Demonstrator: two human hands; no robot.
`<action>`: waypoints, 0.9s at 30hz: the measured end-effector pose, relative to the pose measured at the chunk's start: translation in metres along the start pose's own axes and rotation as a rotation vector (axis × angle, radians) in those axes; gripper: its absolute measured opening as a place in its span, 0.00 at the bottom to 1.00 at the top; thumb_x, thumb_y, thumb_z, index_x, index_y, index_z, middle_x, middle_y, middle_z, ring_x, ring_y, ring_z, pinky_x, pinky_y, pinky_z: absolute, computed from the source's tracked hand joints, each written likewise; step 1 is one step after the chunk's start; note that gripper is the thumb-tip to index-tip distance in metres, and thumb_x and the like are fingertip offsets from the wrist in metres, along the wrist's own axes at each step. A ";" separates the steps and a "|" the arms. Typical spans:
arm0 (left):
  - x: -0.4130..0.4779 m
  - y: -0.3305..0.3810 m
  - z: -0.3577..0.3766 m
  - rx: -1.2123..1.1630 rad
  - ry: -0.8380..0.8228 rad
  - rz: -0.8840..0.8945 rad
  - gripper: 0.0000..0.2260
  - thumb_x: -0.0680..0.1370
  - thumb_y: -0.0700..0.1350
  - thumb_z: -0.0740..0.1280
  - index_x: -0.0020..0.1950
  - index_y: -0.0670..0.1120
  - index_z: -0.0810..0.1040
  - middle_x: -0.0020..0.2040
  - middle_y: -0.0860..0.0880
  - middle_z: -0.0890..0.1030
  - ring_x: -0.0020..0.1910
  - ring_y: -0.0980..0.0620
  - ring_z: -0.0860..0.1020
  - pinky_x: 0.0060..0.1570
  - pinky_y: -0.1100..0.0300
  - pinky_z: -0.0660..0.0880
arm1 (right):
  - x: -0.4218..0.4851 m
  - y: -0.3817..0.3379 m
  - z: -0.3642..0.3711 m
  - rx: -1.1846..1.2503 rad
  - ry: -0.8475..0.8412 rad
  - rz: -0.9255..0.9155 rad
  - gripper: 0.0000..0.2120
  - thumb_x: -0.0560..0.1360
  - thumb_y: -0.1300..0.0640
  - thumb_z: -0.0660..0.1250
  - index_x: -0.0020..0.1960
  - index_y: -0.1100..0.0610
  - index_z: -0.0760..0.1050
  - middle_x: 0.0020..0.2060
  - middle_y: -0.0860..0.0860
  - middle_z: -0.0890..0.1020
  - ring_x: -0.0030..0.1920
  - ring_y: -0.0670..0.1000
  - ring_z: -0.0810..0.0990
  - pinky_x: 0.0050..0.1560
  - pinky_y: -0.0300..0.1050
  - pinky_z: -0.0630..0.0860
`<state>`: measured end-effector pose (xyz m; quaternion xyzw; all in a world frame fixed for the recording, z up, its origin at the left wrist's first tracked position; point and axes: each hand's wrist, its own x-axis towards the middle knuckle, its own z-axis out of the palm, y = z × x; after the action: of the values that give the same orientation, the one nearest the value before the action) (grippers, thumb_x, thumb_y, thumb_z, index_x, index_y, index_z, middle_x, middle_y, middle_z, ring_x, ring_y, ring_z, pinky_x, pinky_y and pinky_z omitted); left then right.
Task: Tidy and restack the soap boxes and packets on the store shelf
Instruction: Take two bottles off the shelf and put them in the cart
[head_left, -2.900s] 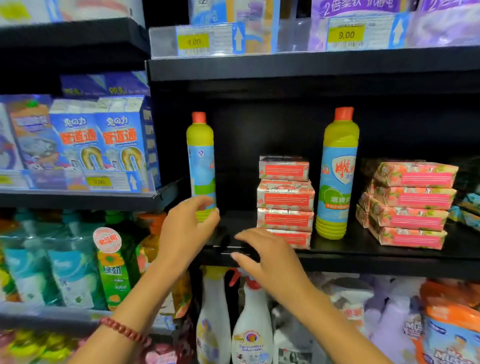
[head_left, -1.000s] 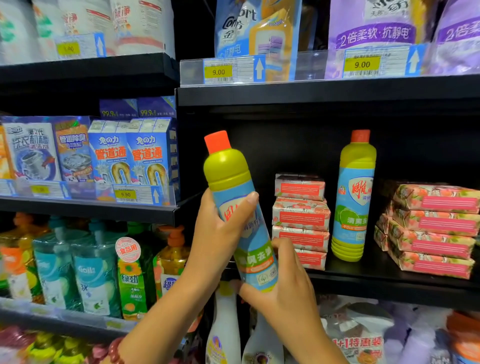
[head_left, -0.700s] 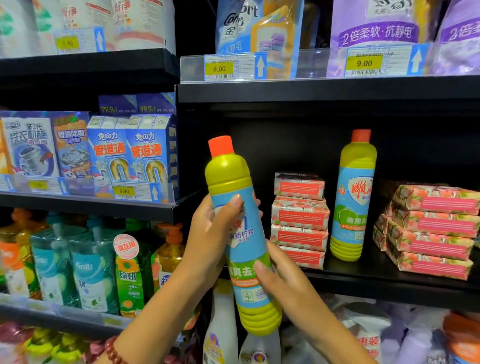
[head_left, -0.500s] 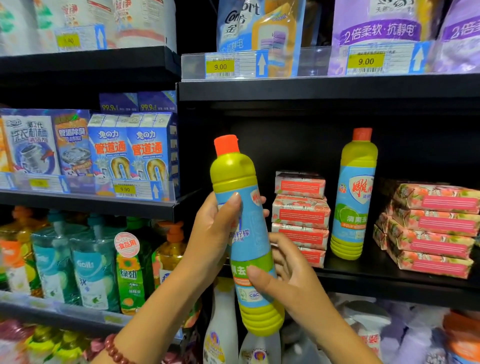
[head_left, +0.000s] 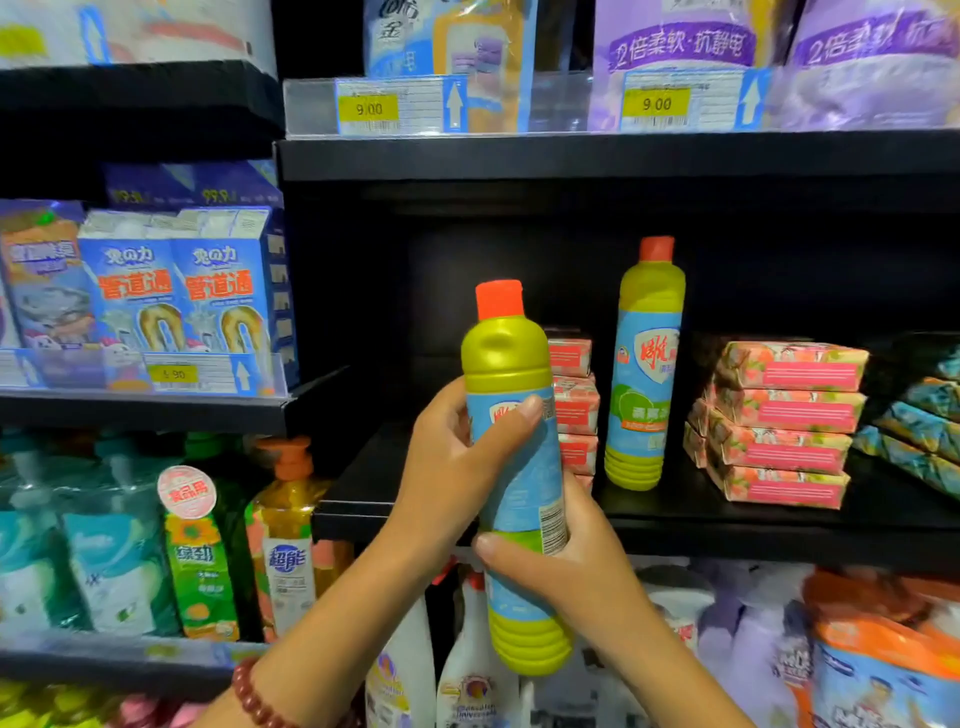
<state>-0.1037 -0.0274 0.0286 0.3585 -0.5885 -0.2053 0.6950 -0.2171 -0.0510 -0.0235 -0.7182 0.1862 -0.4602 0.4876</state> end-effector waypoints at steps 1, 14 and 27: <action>0.001 0.000 0.009 -0.025 -0.035 -0.017 0.09 0.71 0.50 0.72 0.48 0.48 0.79 0.42 0.51 0.84 0.41 0.56 0.83 0.38 0.65 0.77 | -0.004 0.000 -0.006 0.013 0.059 -0.019 0.29 0.59 0.49 0.75 0.58 0.48 0.72 0.48 0.46 0.83 0.47 0.47 0.83 0.42 0.39 0.78; 0.060 -0.010 0.135 0.131 0.097 -0.016 0.29 0.74 0.45 0.71 0.71 0.43 0.64 0.66 0.44 0.71 0.64 0.48 0.71 0.63 0.51 0.71 | -0.069 -0.016 -0.121 -0.158 0.516 -0.010 0.24 0.60 0.52 0.75 0.55 0.47 0.73 0.42 0.50 0.83 0.42 0.53 0.83 0.41 0.49 0.80; 0.088 -0.069 0.162 0.352 0.290 -0.129 0.22 0.72 0.48 0.73 0.59 0.41 0.67 0.54 0.42 0.76 0.51 0.44 0.77 0.48 0.49 0.77 | -0.073 -0.017 -0.147 -0.119 0.541 -0.062 0.27 0.57 0.46 0.74 0.54 0.50 0.74 0.42 0.52 0.83 0.42 0.56 0.83 0.41 0.50 0.81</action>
<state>-0.2307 -0.1764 0.0448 0.5369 -0.4850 -0.0900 0.6844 -0.3814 -0.0689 -0.0283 -0.6020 0.3143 -0.6381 0.3628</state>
